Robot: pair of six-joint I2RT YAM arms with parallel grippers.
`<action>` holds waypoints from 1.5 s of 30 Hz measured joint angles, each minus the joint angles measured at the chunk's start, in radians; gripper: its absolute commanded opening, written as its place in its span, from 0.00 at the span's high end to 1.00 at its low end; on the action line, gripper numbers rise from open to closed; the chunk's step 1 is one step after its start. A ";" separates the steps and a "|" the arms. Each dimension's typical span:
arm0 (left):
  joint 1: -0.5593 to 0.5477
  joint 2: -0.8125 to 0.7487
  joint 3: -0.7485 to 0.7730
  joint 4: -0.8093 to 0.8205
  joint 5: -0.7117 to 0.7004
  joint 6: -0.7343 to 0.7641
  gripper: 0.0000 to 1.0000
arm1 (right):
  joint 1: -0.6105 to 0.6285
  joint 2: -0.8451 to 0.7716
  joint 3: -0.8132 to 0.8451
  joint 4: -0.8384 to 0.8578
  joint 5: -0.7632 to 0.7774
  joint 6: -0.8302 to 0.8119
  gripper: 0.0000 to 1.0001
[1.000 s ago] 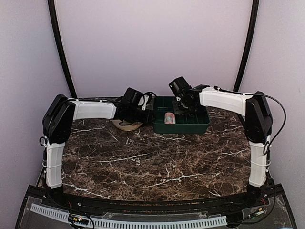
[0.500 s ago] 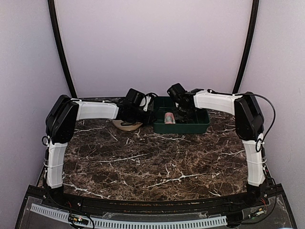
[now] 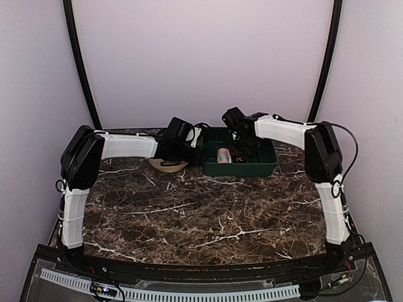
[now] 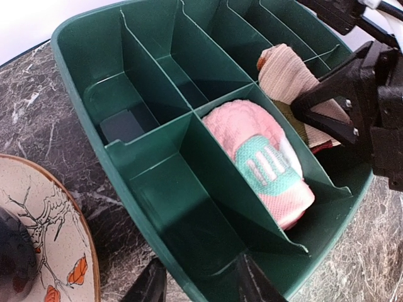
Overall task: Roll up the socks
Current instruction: Place the sock at the center of the board.
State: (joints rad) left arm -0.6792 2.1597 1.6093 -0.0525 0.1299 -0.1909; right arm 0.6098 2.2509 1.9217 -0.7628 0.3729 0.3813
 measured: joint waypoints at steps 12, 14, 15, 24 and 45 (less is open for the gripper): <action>-0.006 0.000 0.000 0.001 -0.003 0.000 0.60 | -0.023 0.081 0.105 -0.080 -0.079 0.065 1.00; -0.007 0.000 0.000 0.001 -0.005 0.000 0.60 | -0.026 0.097 0.122 -0.094 -0.094 0.077 1.00; -0.008 0.000 0.000 0.001 -0.006 0.001 0.60 | -0.027 0.103 0.129 -0.101 -0.101 0.081 1.00; -0.013 0.000 0.000 0.002 -0.018 0.005 0.60 | -0.042 0.137 0.169 -0.166 -0.168 0.116 1.00; -0.023 -0.010 0.000 -0.011 -0.029 0.017 0.59 | -0.052 0.159 0.223 -0.206 -0.193 0.150 0.59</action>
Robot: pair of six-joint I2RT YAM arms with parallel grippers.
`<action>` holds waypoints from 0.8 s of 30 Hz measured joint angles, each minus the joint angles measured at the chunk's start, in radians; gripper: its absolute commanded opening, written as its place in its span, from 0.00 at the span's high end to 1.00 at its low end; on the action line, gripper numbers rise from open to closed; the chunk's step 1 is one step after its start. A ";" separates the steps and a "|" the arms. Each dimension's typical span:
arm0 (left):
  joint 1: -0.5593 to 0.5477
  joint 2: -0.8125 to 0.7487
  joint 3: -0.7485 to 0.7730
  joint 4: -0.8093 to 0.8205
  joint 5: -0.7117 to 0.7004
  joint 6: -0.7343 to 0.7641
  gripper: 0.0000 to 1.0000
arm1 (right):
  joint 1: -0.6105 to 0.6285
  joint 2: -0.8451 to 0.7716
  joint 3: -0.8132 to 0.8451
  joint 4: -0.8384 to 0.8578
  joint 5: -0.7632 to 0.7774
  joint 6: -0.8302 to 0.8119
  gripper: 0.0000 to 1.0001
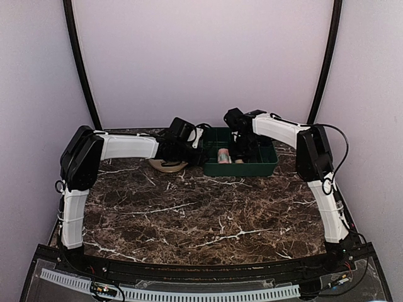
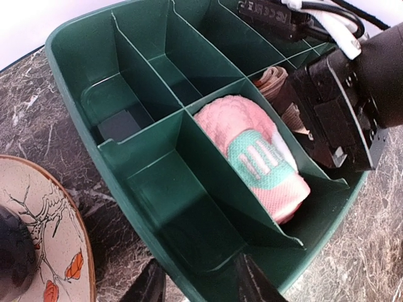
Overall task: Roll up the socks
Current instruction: Place the sock at the center of the board.
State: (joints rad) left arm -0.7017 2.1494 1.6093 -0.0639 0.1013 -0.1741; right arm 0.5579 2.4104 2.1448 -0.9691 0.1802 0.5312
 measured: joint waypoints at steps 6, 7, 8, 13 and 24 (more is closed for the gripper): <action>-0.005 -0.007 0.000 -0.016 -0.001 0.006 0.59 | -0.002 -0.014 0.000 0.003 0.002 0.001 0.56; -0.005 -0.007 0.000 -0.016 -0.002 0.006 0.59 | -0.003 -0.014 0.000 0.003 0.002 0.001 0.56; -0.005 -0.007 0.000 -0.017 -0.002 0.006 0.59 | -0.003 -0.014 0.000 0.003 0.002 0.001 0.55; -0.008 -0.010 -0.002 -0.021 -0.003 0.006 0.59 | -0.003 -0.017 0.000 0.004 0.004 0.002 0.53; -0.015 -0.020 -0.007 -0.022 -0.006 0.006 0.57 | -0.003 -0.034 0.000 0.003 0.021 0.002 0.51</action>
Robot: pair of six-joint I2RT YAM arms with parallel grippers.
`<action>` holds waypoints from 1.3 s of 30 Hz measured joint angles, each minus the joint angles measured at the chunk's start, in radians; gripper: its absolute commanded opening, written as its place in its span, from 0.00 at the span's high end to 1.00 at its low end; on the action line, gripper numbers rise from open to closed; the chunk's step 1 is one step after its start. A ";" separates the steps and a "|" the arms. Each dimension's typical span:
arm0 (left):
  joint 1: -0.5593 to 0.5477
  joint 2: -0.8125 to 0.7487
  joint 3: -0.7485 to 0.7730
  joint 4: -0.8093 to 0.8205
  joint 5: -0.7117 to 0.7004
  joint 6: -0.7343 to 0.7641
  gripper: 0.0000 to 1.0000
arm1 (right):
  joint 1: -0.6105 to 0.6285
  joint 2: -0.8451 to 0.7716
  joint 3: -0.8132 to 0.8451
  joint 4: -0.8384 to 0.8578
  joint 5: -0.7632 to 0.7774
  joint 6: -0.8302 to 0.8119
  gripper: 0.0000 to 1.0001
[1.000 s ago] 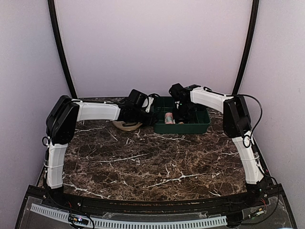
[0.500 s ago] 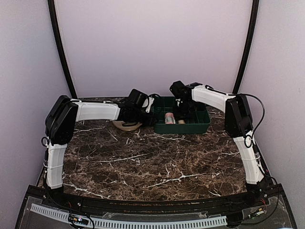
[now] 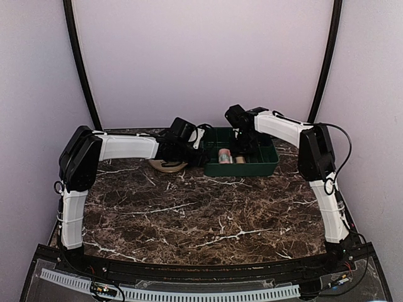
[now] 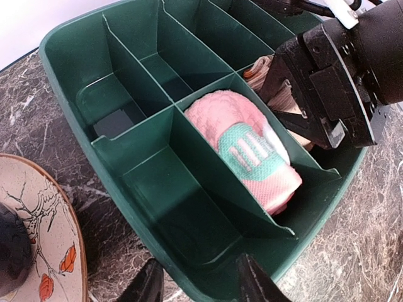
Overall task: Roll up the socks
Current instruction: Place the sock at the center of the board, then reset both arms
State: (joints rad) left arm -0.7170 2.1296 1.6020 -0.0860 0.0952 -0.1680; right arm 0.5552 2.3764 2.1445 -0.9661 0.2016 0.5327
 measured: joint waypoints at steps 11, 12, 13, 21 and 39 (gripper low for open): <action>-0.002 -0.004 0.000 -0.008 0.000 0.000 0.55 | 0.000 -0.021 -0.005 0.000 0.005 -0.004 0.38; -0.003 -0.004 0.000 -0.008 0.000 0.000 0.55 | 0.001 -0.026 -0.006 0.000 0.005 -0.006 0.38; -0.003 -0.005 0.000 -0.008 -0.001 0.000 0.55 | 0.001 -0.031 -0.007 -0.001 0.006 -0.006 0.38; -0.013 -0.044 -0.008 0.006 0.000 0.000 0.55 | 0.004 -0.053 -0.008 0.019 0.009 -0.012 0.37; -0.017 -0.287 -0.274 0.173 -0.108 0.012 0.54 | 0.043 -0.329 -0.313 0.209 0.093 -0.057 0.31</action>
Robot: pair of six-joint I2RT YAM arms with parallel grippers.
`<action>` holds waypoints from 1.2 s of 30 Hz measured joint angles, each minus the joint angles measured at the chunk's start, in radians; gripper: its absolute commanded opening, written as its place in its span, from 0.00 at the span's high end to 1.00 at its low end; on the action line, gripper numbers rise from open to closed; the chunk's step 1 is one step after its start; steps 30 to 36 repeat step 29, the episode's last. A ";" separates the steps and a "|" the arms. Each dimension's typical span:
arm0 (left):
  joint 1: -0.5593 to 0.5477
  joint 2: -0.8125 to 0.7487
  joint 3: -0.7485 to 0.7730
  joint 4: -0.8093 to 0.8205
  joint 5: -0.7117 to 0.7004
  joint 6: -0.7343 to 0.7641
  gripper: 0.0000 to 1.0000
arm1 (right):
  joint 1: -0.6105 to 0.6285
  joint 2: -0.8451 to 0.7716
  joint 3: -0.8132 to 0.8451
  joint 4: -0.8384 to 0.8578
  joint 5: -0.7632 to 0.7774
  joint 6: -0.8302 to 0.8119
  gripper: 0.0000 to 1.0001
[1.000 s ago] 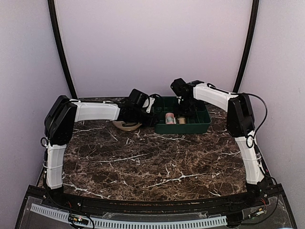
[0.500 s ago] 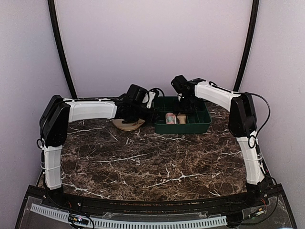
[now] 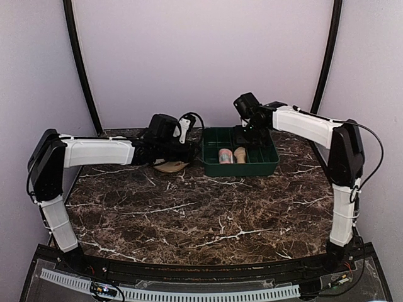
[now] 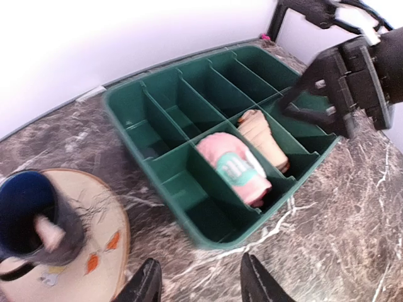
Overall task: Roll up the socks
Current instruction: Reset both arms
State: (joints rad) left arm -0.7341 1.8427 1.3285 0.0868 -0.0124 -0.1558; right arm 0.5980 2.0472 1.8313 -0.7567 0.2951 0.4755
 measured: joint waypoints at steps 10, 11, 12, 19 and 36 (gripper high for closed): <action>0.014 -0.414 -0.453 0.304 -0.303 0.120 0.44 | -0.033 -0.422 -0.547 0.388 0.242 -0.084 0.21; 0.024 -0.450 -0.502 0.335 -0.330 0.134 0.42 | -0.046 -0.447 -0.602 0.432 0.268 -0.092 0.20; 0.038 -0.480 -0.545 0.359 -0.351 0.144 0.40 | -0.064 -0.478 -0.669 0.485 0.291 -0.099 0.18; 0.235 -0.646 -0.713 0.427 -0.428 0.162 0.33 | -0.165 -0.588 -0.944 0.727 0.417 -0.124 0.07; 0.370 -0.678 -0.804 0.476 -0.418 0.129 0.32 | -0.167 -0.593 -0.959 0.773 0.514 -0.074 0.06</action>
